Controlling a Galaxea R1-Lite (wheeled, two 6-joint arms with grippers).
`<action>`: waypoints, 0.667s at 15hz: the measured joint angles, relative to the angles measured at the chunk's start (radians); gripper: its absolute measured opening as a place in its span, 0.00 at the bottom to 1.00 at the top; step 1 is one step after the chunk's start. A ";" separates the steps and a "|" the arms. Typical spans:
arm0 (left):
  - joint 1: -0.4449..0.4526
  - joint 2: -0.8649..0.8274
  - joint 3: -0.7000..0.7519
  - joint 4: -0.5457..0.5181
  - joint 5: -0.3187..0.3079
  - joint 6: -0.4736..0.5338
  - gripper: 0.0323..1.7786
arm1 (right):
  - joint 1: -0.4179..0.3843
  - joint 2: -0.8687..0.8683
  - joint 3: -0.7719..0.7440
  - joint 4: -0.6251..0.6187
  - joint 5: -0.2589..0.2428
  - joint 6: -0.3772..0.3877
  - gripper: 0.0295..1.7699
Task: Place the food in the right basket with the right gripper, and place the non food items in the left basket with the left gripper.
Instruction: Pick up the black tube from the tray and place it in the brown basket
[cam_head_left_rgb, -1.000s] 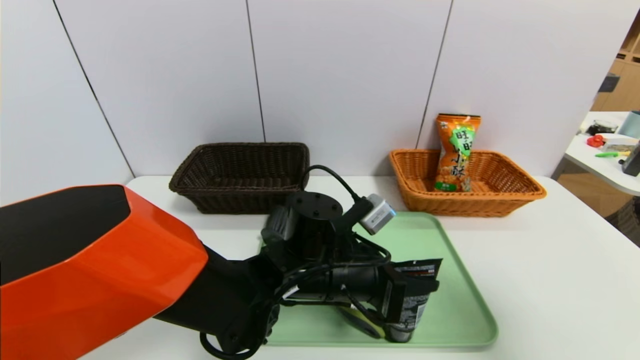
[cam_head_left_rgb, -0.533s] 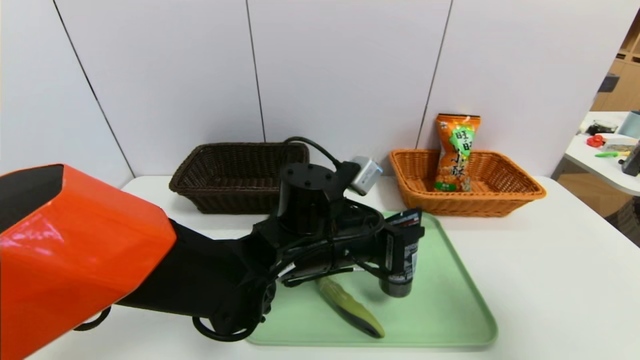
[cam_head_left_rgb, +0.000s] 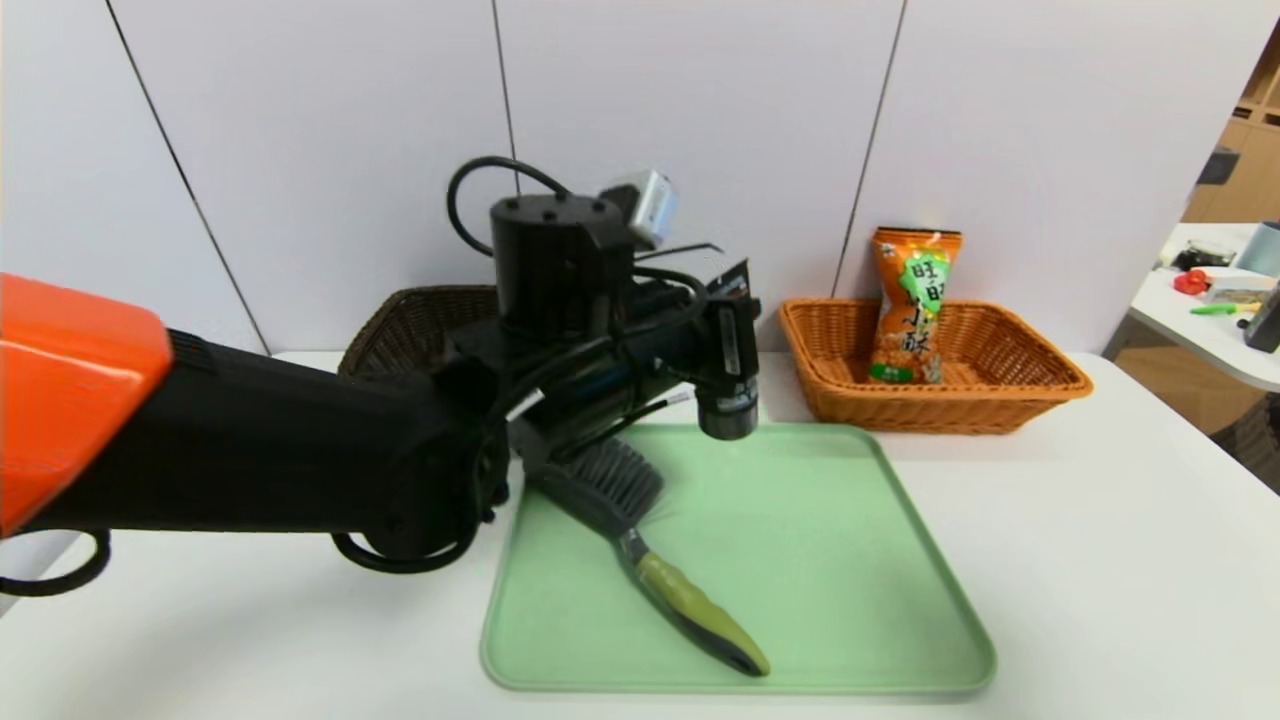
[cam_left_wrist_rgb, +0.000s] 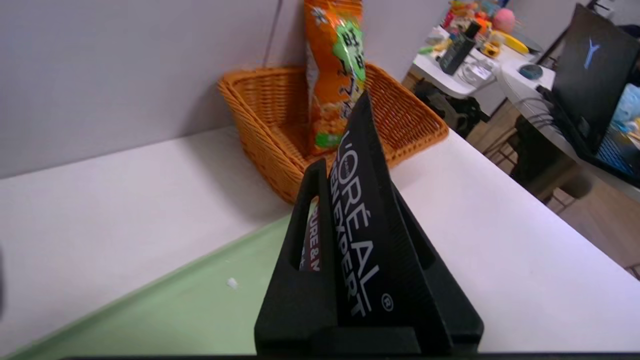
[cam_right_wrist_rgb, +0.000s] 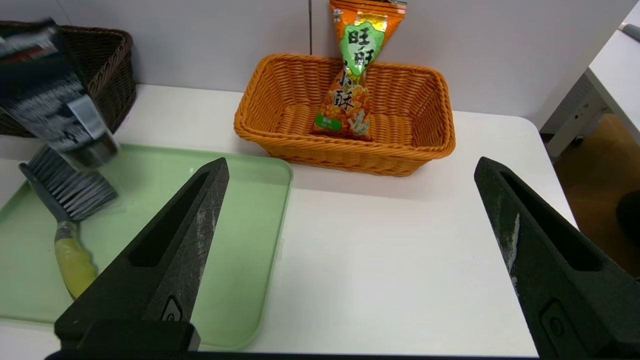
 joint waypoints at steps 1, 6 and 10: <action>0.015 -0.030 -0.016 0.058 0.002 0.000 0.13 | 0.000 0.001 0.000 0.000 0.000 0.000 0.96; 0.162 -0.152 -0.151 0.416 0.005 0.041 0.13 | 0.000 0.019 -0.001 -0.003 0.000 0.000 0.96; 0.311 -0.181 -0.265 0.566 0.004 0.105 0.13 | 0.000 0.038 0.000 -0.002 0.003 0.001 0.96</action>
